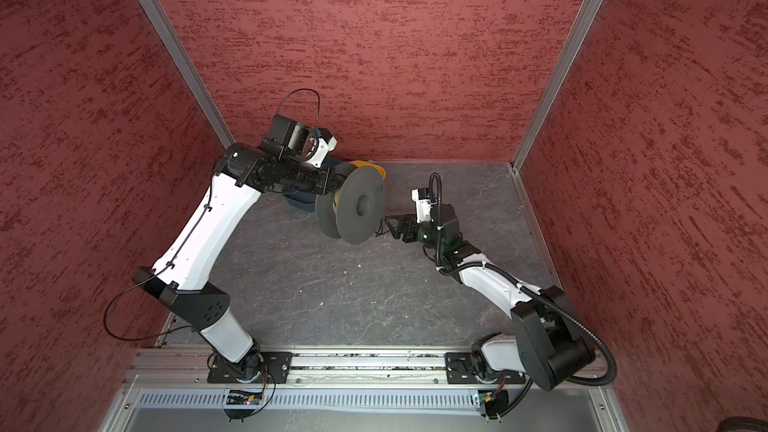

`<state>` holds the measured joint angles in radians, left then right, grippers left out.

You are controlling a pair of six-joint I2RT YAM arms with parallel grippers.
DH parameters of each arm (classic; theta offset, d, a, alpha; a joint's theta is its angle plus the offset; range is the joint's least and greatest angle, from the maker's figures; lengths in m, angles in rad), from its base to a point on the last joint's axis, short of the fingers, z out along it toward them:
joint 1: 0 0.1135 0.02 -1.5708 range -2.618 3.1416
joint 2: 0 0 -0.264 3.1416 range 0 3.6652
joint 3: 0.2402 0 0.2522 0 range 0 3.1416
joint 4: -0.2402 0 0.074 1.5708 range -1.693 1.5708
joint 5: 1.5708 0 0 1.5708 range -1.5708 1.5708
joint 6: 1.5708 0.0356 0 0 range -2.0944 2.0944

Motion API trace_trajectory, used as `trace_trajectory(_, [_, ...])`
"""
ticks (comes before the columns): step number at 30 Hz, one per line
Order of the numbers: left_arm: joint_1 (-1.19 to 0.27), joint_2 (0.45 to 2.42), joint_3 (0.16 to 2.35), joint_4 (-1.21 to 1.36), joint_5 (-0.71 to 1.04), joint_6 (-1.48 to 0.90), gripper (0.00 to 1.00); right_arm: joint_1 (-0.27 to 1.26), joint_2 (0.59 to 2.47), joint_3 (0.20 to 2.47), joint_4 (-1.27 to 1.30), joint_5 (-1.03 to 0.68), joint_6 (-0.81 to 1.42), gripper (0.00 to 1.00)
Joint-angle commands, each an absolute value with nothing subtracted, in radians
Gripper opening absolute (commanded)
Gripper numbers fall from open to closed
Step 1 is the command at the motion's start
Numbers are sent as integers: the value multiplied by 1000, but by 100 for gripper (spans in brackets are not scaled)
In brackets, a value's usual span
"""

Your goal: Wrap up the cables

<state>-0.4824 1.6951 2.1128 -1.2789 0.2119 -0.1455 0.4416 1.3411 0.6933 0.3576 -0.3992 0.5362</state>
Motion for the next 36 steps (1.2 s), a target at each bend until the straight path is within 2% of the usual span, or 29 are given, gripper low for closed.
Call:
trace_trajectory(1, [-471, 1653, 2102, -1206, 252, -165, 1, 465, 1357, 684, 440, -433, 622, 82])
trace_trajectory(9, [-462, 1620, 2059, -1164, 267, -165, 1, 507, 1448, 769, 294, -387, 587, 82])
trace_trajectory(16, [-451, 1606, 2037, -1142, 277, -167, 1, 561, 1533, 800, 274, -377, 594, 81])
trace_trajectory(36, [-401, 1391, 1854, -951, 202, -236, 1, 570, 1695, 838, 117, -118, 588, 80])
